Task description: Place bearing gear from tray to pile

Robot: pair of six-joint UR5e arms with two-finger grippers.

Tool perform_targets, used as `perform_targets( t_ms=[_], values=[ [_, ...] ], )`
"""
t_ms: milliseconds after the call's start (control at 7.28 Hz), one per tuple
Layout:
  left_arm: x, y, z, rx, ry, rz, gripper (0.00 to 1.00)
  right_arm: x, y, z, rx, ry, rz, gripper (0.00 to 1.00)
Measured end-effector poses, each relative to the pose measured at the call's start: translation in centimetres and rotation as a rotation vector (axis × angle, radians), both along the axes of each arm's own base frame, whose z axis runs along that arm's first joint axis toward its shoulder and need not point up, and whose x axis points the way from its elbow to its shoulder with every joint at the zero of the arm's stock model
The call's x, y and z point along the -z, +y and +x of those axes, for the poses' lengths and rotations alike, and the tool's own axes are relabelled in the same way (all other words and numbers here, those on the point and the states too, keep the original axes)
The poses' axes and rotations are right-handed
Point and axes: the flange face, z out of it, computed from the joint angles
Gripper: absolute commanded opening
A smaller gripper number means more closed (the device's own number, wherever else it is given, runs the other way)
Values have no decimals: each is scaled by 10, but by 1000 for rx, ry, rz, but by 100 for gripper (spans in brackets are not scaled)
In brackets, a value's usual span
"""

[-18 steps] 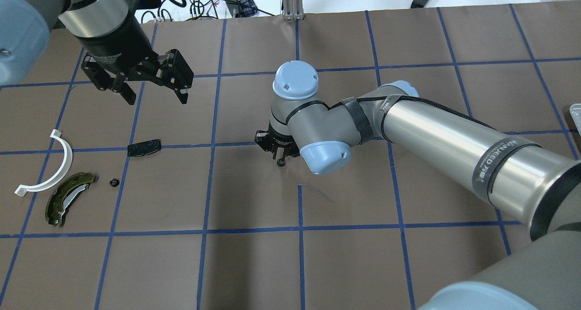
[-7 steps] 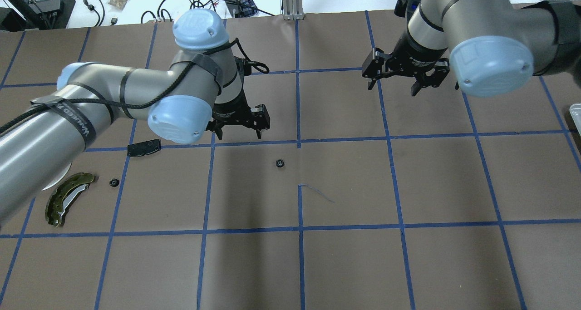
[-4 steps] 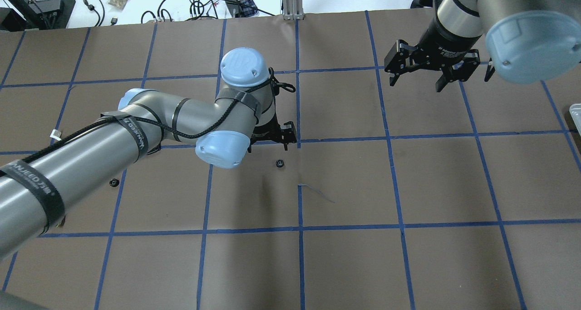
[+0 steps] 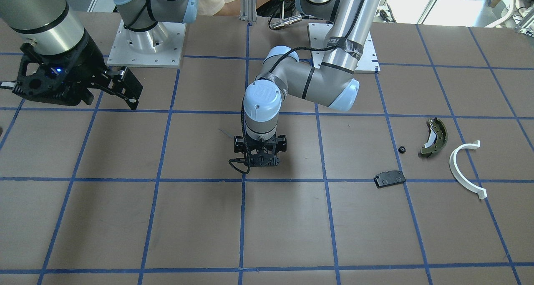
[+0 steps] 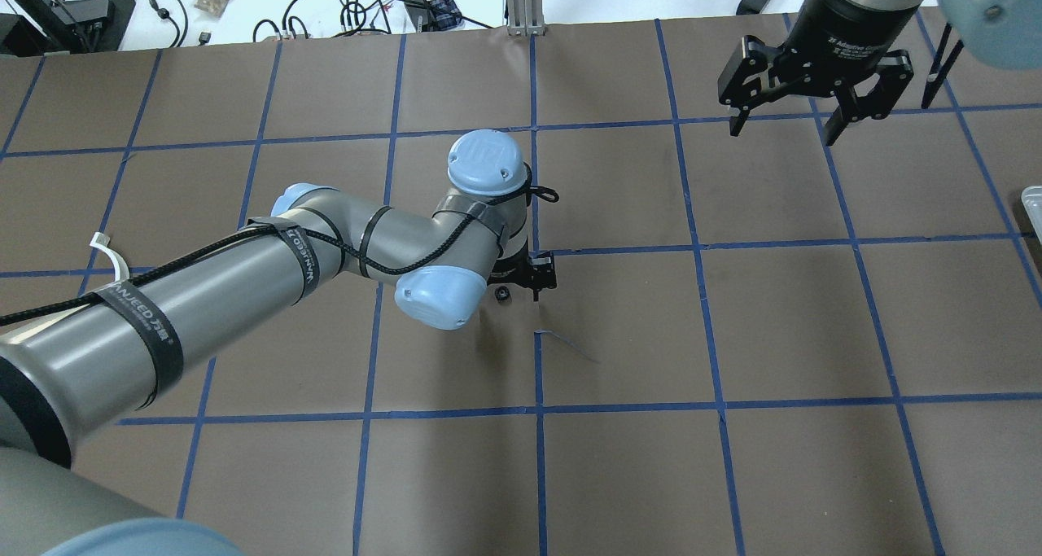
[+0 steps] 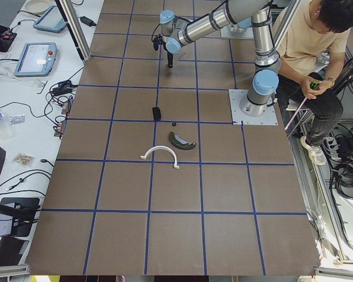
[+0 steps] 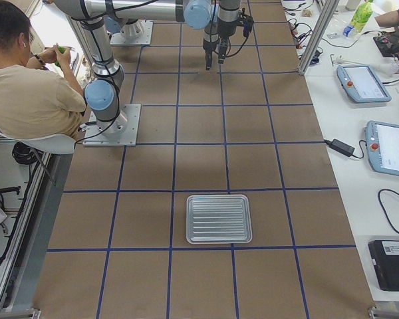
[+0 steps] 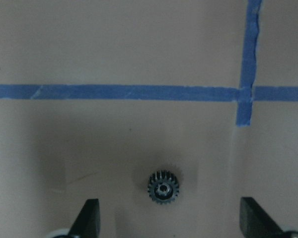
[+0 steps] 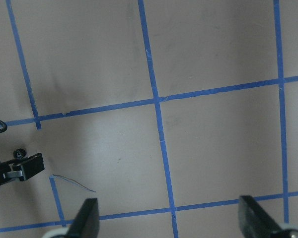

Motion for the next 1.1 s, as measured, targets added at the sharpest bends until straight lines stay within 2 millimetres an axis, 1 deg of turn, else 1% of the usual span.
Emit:
perform_targets(
  t_ms=[137, 275, 412, 550, 687, 1100],
  values=[
    [2, 0, 0, 0, -2, 2, 64, 1, -1, 1, -5, 10, 15, 100],
    [3, -2, -1, -1, -1, -3, 55, 7, -4, 2, -11, 20, 28, 100],
    [3, -3, -1, -2, 3, -13, 27, 9, -4, 4, -14, 27, 31, 100],
    [4, -5, -2, -1, 5, -22, 9, 7, -3, 5, -12, 31, 28, 100],
    [4, -6, -2, -1, 7, -28, 0, 4, -3, 4, -15, 46, 24, 100],
    [-3, -11, 2, -2, 11, -45, 0, 1, 0, -1, -19, 103, 19, 100]
  ],
)
